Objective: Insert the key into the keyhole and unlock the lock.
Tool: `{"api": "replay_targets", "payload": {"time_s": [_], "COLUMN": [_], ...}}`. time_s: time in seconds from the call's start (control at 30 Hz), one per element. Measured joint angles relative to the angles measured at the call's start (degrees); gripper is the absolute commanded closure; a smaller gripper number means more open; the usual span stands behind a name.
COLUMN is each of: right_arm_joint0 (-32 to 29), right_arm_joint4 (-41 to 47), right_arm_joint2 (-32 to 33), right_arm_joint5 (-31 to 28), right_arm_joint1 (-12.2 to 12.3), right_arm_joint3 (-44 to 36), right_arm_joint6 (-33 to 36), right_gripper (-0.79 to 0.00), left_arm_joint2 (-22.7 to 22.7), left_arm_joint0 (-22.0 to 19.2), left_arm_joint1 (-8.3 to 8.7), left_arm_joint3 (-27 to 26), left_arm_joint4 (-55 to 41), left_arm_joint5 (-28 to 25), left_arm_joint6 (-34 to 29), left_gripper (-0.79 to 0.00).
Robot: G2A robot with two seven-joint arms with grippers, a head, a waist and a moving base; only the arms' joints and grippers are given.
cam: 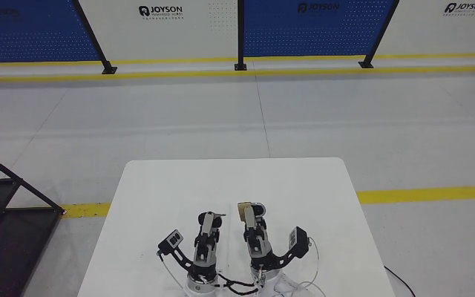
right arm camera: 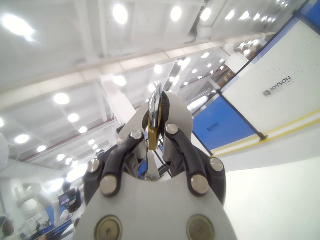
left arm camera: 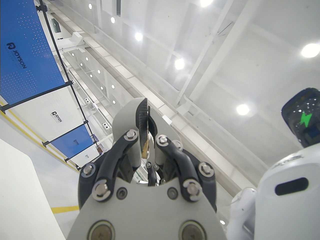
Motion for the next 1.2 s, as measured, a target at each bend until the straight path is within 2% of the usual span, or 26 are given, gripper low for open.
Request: {"api": "replay_targets", "payload": {"time_s": [0.37, 1.2], "right_arm_joint0": [1.6, 3.2], "right_arm_joint4": [0.9, 1.5], "right_arm_joint2": [-1.3, -3.4], "right_arm_joint5": [-1.0, 0.6], "right_arm_joint1": [-0.7, -0.9], "right_arm_joint3": [2.1, 3.6], "right_arm_joint6": [-1.0, -3.7], "right_gripper": [0.000, 0.000], "left_arm_joint2": [1.7, 3.1], "left_arm_joint0": [-3.0, -4.9], "left_arm_joint1": [-0.85, -1.08], "left_arm_joint3": [2.9, 4.5], "left_arm_joint4": [1.5, 1.4], "left_arm_joint5": [0.3, 1.1], "left_arm_joint6": [2.6, 2.6], "left_gripper": [0.000, 0.000]}}
